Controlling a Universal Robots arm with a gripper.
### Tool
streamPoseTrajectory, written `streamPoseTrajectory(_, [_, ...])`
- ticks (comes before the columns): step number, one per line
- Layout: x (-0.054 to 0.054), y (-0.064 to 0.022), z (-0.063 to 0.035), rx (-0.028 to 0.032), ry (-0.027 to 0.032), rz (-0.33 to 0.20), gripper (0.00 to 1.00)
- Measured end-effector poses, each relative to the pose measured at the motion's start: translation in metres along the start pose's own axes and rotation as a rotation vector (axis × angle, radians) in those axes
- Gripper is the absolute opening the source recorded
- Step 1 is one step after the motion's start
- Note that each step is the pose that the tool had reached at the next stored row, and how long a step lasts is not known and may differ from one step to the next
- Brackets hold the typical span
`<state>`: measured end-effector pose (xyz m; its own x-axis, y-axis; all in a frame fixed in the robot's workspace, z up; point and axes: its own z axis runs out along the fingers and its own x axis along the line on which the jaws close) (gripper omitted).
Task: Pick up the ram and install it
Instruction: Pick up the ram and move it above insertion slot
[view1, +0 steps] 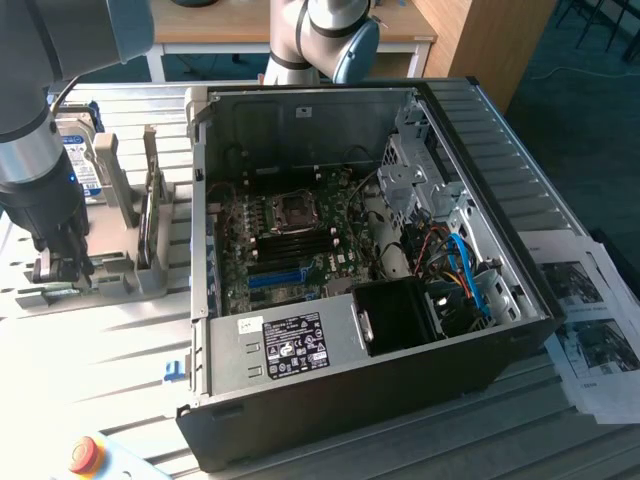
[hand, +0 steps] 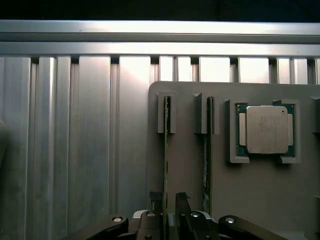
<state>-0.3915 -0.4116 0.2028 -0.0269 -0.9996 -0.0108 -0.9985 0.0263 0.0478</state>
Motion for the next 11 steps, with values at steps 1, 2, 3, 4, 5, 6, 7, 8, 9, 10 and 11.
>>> streamPoseTrajectory(1, [0.0, 0.0, 0.0, 0.0, 0.0, 0.0, 0.25])
streamPoseTrajectory(2, [0.0, 0.0, 0.0, 0.0, -0.0001, 0.0, 0.25])
streamPoseTrajectory(3, [0.0, 0.0, 0.0, 0.0, 0.0, 0.0, 0.25])
streamPoseTrajectory(4, [0.0, 0.0, 0.0, 0.0, -0.0001, 0.0, 0.25])
streamPoseTrajectory(5, [0.0, 0.0, 0.0, -0.0001, 0.0, 0.0, 0.25])
streamPoseTrajectory(6, [0.0, 0.0, 0.0, -0.0001, 0.0, 0.0, 0.25])
streamPoseTrajectory(7, [0.0, 0.0, 0.0, 0.0, 0.0, 0.0, 0.25])
streamPoseTrajectory(8, [0.0, 0.0, 0.0, -0.0001, 0.0, 0.0, 0.25])
streamPoseTrajectory(9, [0.0, 0.0, 0.0, -0.0001, -0.0001, 0.0, 0.25])
streamPoseTrajectory(10, [0.0, -0.0001, 0.0, 0.0, -0.0001, 0.0, 0.25])
streamPoseTrajectory(11, [0.0, -0.0001, 0.0003, -0.0001, 0.0, 0.0, 0.25])
